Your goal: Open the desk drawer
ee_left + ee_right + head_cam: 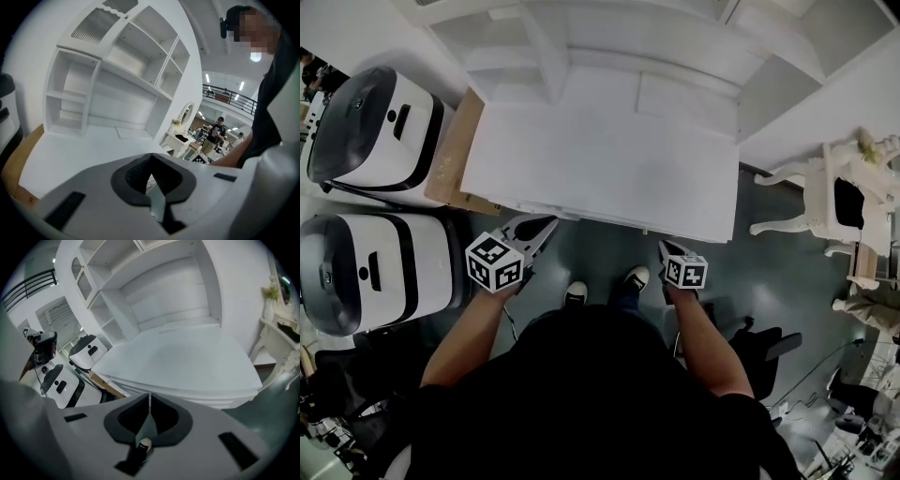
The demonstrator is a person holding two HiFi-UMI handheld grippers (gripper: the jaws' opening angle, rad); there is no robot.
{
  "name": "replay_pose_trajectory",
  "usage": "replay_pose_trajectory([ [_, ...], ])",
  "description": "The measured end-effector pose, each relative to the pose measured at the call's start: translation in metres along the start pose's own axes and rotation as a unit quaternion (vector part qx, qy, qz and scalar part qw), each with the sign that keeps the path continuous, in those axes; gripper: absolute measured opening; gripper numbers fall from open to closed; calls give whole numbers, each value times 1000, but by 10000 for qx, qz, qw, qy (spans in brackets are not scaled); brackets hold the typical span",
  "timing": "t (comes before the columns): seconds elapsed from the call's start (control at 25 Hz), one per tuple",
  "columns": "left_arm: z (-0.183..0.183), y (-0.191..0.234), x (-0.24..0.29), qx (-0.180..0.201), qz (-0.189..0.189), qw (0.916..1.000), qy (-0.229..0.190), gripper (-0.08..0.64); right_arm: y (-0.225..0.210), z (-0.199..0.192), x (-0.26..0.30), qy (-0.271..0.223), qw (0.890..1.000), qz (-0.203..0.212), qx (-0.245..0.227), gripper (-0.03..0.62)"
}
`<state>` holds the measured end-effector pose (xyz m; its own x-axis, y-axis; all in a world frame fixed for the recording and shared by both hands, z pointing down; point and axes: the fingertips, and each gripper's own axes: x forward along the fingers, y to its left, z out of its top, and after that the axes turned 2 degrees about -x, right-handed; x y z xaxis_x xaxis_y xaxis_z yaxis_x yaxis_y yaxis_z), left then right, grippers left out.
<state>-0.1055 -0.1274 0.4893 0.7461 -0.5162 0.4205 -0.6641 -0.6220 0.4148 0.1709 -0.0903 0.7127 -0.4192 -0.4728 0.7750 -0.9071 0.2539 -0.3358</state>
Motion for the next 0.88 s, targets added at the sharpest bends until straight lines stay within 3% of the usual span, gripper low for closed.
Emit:
replay_pose_trajectory([
  [0.44, -17, 10, 4, -273, 354, 9989, 161, 8, -15, -10, 56, 383, 9991, 113, 156, 37],
  [0.68, -27, 17, 8, -401, 441, 9979, 252, 9, -24, -23, 83, 664, 9977, -20, 129, 60],
  [0.88, -36, 21, 10, -509, 500, 9968, 365, 8, -31, -38, 102, 864, 9955, -71, 376, 63],
])
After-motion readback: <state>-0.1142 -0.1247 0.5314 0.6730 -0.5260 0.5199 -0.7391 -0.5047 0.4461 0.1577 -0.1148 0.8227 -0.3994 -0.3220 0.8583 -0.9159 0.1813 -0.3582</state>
